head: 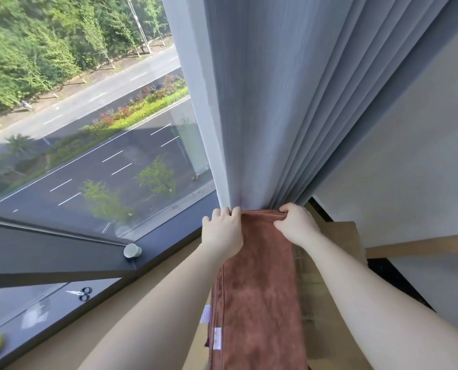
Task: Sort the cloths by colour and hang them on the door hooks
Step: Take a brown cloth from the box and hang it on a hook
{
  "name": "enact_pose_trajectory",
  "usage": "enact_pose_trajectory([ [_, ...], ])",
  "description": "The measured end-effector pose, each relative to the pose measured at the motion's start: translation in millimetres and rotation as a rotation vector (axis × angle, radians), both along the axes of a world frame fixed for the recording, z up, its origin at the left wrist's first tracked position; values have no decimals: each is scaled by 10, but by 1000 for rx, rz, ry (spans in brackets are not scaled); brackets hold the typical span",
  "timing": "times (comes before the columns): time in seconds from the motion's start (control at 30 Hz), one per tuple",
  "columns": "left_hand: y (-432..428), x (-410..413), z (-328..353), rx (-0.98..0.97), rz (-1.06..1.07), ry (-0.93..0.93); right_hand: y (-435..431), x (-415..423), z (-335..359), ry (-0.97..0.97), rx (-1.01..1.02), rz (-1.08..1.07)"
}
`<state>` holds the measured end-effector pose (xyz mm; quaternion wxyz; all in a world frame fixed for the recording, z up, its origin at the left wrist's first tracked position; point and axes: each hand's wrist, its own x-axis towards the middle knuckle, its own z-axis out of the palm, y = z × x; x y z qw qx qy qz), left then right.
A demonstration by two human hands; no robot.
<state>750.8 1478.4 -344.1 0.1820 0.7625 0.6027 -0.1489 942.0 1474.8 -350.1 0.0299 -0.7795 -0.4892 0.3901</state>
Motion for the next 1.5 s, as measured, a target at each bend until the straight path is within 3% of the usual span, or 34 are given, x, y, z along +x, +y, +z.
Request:
enact_pose_trajectory([
  [0.27,7,-127,8,6,70,-25,-105,9,80,62,49,-44],
  [0.6,-124,-252,251,-205,403,-412,-495,-55,277,404,103,-462],
  [0.87,-418,-356,536,-244,600,-814,-836,-147,551,489,234,-575],
  [1.1,-721,-332,760,-244,677,-1054,-1252,-75,868,551,331,-581],
  [1.5,-1353,176,1606,-196,599,-1245,-2153,255,1470,804,600,-764],
])
